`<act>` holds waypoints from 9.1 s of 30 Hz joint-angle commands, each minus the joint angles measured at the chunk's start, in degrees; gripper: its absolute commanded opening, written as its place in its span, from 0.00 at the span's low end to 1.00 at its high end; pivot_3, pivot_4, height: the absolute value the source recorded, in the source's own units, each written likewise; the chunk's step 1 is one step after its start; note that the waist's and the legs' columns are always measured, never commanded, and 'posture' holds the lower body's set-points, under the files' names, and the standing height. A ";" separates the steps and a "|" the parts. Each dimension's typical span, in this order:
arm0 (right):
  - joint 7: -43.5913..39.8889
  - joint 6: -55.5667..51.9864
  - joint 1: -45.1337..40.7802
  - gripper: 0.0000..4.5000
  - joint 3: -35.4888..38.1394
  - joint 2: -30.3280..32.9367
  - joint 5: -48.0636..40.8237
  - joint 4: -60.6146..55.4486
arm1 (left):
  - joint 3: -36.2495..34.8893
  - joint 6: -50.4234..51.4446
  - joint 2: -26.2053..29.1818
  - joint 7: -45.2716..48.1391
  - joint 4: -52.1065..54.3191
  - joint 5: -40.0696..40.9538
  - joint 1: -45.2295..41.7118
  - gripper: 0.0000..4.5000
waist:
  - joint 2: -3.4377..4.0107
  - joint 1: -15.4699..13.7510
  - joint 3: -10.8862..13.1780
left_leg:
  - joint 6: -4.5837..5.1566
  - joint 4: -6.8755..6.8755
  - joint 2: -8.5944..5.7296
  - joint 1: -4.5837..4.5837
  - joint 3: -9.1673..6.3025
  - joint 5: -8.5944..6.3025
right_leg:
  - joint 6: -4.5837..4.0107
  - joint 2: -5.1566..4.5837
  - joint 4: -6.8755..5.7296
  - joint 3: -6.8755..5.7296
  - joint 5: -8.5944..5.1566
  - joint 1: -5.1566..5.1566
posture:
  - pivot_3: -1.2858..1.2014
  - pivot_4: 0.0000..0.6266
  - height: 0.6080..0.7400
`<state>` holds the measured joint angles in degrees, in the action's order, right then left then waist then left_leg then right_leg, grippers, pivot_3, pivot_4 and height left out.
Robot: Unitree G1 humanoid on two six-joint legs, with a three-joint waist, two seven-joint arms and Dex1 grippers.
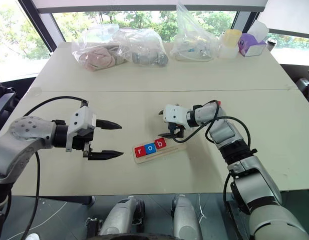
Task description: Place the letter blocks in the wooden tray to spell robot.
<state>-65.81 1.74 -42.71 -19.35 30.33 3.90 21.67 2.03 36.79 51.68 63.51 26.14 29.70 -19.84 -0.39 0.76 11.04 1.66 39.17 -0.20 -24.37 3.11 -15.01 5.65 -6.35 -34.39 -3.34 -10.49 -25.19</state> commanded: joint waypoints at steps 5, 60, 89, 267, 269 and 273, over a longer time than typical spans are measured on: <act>-3.63 -2.01 1.11 0.98 0.52 0.90 -1.52 -4.82 | -0.20 -0.45 -0.22 -0.40 1.96 0.86 -0.37 1.00 | 0.00 -0.01 0.00 | 0.00 0.00 0.00 0.00 -0.01 0.00 | 0.00 0.00 0.00 0.00 0.00 0.00 | 0.52 0.24 1.00; 64.49 -42.25 -8.67 0.98 38.27 -11.77 -9.23 16.27 | -0.17 -6.49 -7.15 0.65 -6.52 0.98 -7.41 1.00 | 0.02 0.38 -0.01 | -0.01 -0.02 0.02 0.02 -0.03 0.04 | 0.00 0.10 -0.06 0.09 0.03 0.02 | 0.52 0.24 1.00; 60.56 -81.13 12.82 0.27 35.09 -10.43 -17.84 -39.99 | -2.50 -3.87 -11.25 -4.31 -7.64 4.79 -10.74 1.00 | 0.05 -0.17 -0.05 | 0.00 -0.06 0.11 -0.02 -0.13 0.03 | 0.00 0.20 -0.05 0.10 0.03 0.00 | 0.52 0.24 1.00; -10.56 -11.32 5.38 0.99 0.96 12.10 -3.55 -14.60 | 2.33 -9.93 -6.67 0.26 -6.83 -4.75 -3.95 1.00 | 0.00 -1.35 0.01 | -0.04 0.04 0.12 -0.01 0.00 0.03 | -0.13 0.23 0.05 0.08 0.07 0.01 | 0.52 0.24 1.00; -10.51 -11.55 5.28 0.99 1.12 11.90 -3.79 -14.90 | 2.29 -9.93 -6.65 0.26 -6.76 -4.72 -3.88 1.00 | 0.00 -1.37 0.01 | -0.04 0.04 0.12 -0.01 0.00 0.03 | -0.13 0.23 0.06 0.08 0.07 0.01 | 0.52 0.24 1.00; -10.71 -12.39 5.01 0.99 1.53 11.79 -4.41 -16.00 | 2.31 -9.98 -6.69 0.29 -6.78 -4.71 -3.86 1.00 | 0.01 -1.37 0.01 | -0.04 0.05 0.12 -0.01 0.00 0.03 | -0.13 0.23 0.06 0.08 0.07 0.01 | 0.52 0.24 1.00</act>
<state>-76.43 -10.63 -36.63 -18.97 42.02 0.32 7.46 5.21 27.21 44.90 63.62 18.19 24.36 -22.88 -0.38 -0.61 11.05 1.62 39.21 -0.08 -24.37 3.10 -14.97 5.53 -6.12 -34.33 -3.26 -10.42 -25.17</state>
